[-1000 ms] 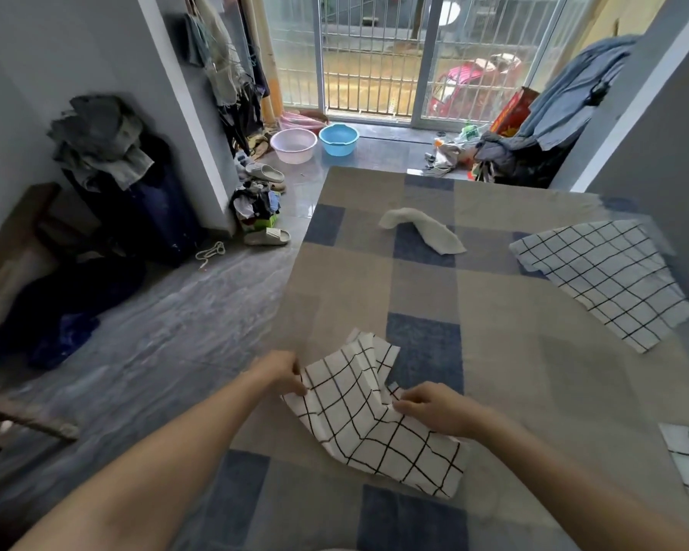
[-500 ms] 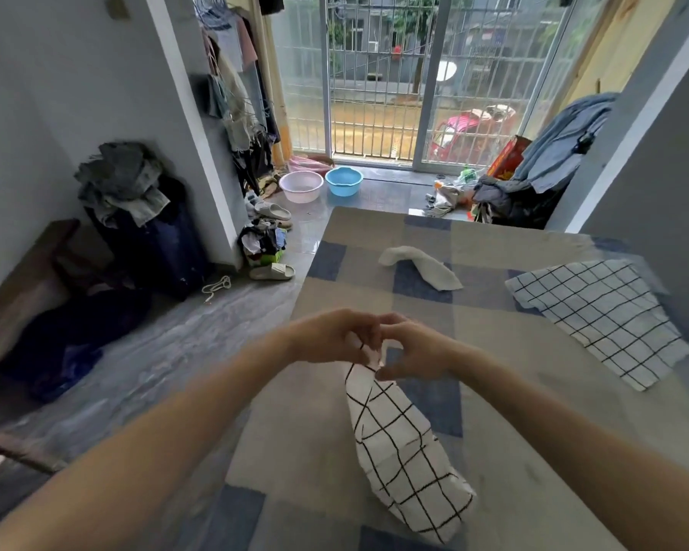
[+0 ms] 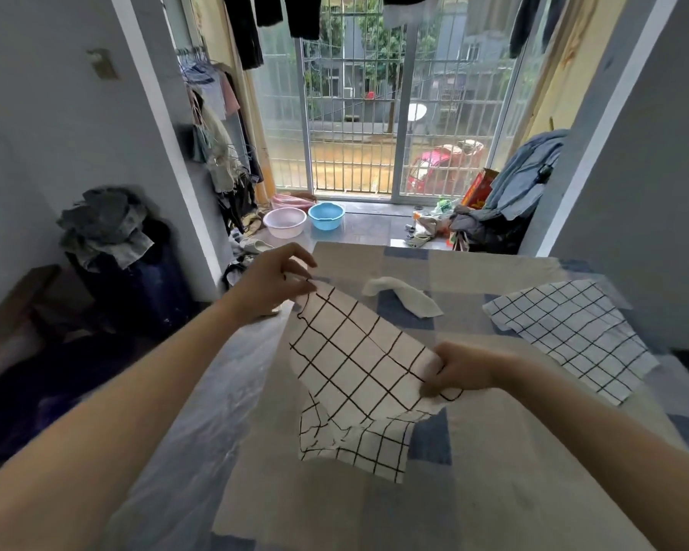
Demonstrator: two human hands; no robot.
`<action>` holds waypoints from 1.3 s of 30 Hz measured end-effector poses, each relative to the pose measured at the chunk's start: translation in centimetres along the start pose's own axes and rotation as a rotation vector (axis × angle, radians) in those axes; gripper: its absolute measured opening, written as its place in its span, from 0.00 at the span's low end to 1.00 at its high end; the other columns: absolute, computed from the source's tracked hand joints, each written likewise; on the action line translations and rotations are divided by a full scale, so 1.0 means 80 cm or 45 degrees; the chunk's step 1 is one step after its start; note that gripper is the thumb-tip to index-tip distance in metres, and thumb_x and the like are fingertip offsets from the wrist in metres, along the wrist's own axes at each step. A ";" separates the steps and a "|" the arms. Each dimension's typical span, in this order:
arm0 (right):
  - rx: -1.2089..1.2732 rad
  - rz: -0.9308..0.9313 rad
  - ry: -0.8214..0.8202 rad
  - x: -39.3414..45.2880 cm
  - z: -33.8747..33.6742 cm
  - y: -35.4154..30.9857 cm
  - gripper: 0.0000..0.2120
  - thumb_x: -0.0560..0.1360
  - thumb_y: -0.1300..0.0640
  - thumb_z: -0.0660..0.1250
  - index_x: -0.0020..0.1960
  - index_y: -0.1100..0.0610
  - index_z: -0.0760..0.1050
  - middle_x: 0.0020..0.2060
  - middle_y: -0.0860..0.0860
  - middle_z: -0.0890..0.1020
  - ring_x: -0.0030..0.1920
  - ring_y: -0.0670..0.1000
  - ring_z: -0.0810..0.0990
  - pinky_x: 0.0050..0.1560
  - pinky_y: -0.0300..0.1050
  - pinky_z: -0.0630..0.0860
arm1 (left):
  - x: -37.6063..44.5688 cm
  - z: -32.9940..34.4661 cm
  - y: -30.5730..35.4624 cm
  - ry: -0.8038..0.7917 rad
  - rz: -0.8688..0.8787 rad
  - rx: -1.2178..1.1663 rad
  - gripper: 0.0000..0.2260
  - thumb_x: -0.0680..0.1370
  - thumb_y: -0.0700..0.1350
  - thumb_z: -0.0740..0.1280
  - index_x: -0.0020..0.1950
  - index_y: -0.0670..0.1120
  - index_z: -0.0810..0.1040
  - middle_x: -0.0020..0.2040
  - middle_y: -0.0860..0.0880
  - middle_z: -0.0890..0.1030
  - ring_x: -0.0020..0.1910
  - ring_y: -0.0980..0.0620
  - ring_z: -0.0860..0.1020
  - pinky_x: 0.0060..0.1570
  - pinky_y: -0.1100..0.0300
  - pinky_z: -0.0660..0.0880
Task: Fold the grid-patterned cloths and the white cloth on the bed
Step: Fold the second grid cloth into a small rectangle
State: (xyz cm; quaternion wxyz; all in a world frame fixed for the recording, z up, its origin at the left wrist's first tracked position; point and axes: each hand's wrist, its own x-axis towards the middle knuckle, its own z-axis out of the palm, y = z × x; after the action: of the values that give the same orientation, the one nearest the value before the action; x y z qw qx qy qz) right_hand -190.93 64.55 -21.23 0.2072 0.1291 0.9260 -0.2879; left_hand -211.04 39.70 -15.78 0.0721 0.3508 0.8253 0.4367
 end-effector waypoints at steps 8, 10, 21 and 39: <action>1.675 -0.004 0.109 -0.042 0.007 0.044 0.12 0.73 0.55 0.65 0.43 0.62 0.83 0.37 0.59 0.83 0.36 0.56 0.82 0.38 0.45 0.80 | -0.004 0.000 -0.034 0.204 -0.080 -0.173 0.13 0.73 0.44 0.74 0.56 0.51 0.78 0.35 0.39 0.75 0.33 0.50 0.75 0.39 0.57 0.73; 1.724 -0.009 0.254 -0.036 -0.001 0.062 0.17 0.68 0.51 0.68 0.50 0.62 0.83 0.40 0.60 0.84 0.42 0.58 0.83 0.47 0.51 0.78 | -0.007 0.007 -0.027 0.256 -0.213 -0.480 0.13 0.76 0.42 0.71 0.60 0.50 0.77 0.37 0.44 0.79 0.35 0.52 0.79 0.41 0.58 0.77; 1.599 0.035 0.608 -0.017 -0.036 0.056 0.22 0.80 0.63 0.57 0.34 0.60 0.84 0.25 0.49 0.82 0.31 0.43 0.83 0.29 0.30 0.75 | -0.077 0.133 -0.062 -0.579 -0.921 -1.026 0.21 0.73 0.56 0.69 0.62 0.47 0.77 0.57 0.45 0.83 0.55 0.48 0.81 0.56 0.52 0.76; 0.969 0.406 -0.061 -0.053 -0.040 0.107 0.23 0.68 0.61 0.75 0.62 0.60 0.74 0.53 0.61 0.83 0.52 0.61 0.83 0.57 0.58 0.78 | -0.025 0.102 -0.068 -0.132 -0.673 -0.825 0.12 0.82 0.47 0.60 0.64 0.46 0.74 0.56 0.54 0.77 0.59 0.55 0.73 0.55 0.70 0.67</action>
State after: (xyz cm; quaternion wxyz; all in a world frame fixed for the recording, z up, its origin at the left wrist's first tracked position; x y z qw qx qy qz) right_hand -185.08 72.76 -21.03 0.2081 0.3317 0.7168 -0.5770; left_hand -208.91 41.86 -25.33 0.3295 0.1078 0.7021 0.6220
